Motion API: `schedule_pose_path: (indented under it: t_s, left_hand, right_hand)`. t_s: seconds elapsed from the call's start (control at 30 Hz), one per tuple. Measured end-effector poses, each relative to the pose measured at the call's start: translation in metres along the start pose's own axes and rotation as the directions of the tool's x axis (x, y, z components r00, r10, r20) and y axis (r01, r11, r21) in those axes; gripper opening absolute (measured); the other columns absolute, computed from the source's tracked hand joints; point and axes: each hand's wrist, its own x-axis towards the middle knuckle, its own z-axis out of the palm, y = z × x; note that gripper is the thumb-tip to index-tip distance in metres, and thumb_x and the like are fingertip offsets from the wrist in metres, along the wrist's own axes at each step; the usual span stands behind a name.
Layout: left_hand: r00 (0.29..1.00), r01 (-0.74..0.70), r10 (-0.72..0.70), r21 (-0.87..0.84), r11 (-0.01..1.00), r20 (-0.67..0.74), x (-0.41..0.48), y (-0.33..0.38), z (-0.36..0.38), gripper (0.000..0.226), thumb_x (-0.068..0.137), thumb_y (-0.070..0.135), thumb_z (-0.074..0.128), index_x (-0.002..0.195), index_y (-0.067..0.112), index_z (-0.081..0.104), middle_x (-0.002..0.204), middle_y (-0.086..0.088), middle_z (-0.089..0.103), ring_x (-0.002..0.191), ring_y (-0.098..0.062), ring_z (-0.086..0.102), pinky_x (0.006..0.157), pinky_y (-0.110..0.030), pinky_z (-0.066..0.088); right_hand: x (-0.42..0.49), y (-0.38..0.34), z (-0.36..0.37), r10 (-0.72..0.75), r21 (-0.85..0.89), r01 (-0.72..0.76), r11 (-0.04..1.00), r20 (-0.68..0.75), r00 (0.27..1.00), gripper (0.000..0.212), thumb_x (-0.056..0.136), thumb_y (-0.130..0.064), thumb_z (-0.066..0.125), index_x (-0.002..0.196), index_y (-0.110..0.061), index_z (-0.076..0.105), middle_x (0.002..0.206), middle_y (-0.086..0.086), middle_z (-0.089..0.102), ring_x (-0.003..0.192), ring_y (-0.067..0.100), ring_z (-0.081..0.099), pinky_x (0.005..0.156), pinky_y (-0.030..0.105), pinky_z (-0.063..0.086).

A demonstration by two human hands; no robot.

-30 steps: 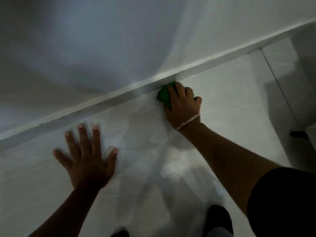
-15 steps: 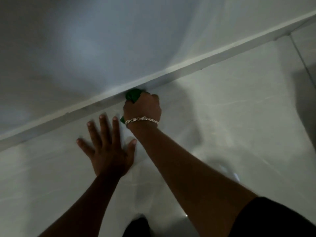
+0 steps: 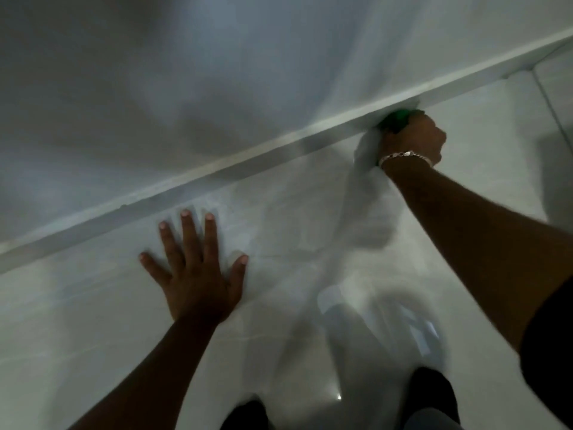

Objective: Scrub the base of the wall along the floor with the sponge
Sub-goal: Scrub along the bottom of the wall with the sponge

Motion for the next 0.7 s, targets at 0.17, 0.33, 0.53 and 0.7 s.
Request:
schedule_pose_path:
  t_s: [0.17,0.33,0.53,0.7]
  left_hand:
    - [0.999,-0.007,0.007,-0.010,1.000,0.034,0.001,0.002,-0.002,0.089,0.086,0.070,0.032,0.160,0.029,0.004,0.171,-0.008,0.000,0.156,-0.040,-0.007,0.114,-0.078,0.002]
    - [0.962,-0.052,0.041,0.035,0.998,0.269,0.006,-0.002,-0.027,0.087,0.090,0.065,0.023,0.156,0.028,-0.021,0.166,-0.008,-0.028,0.151,-0.041,-0.025,0.115,-0.074,-0.005]
    - [0.856,0.466,-0.071,-0.702,0.538,0.513,0.023,0.049,-0.126,0.063,0.102,0.053,0.023,0.151,0.018,0.041,0.162,-0.010,0.037,0.152,-0.028,0.028,0.122,-0.046,0.022]
    - [0.790,0.604,0.131,-0.797,0.000,0.599,0.020,0.140,-0.230,0.057,0.088,0.056,0.052,0.133,0.021,0.059,0.132,-0.010,0.068,0.121,-0.028,0.064,0.103,-0.053,0.052]
  right_hand:
    - [-0.109,-0.028,0.046,-0.309,-0.132,0.311,0.941,0.035,0.950,0.045,0.082,-0.016,0.050,0.127,-0.009,0.052,0.132,0.015,0.054,0.108,0.041,0.050,0.075,0.041,0.042]
    - [-0.217,-0.064,0.067,-0.604,0.032,0.633,0.774,0.340,0.721,0.046,0.080,-0.029,0.060,0.123,-0.013,0.057,0.132,0.011,0.053,0.108,0.039,0.050,0.081,0.043,0.049]
    - [-0.178,-0.051,-0.014,-0.497,0.428,0.315,0.847,0.430,0.754,0.041,0.086,-0.014,0.067,0.126,-0.013,0.062,0.119,0.010,0.070,0.108,0.029,0.064,0.096,0.027,0.047]
    - [-0.170,-0.027,-0.134,-0.300,0.741,-0.191,0.644,0.474,0.828,0.044,0.089,-0.015,0.064,0.133,-0.015,0.058,0.138,0.002,0.059,0.122,0.018,0.057,0.091,0.015,0.049]
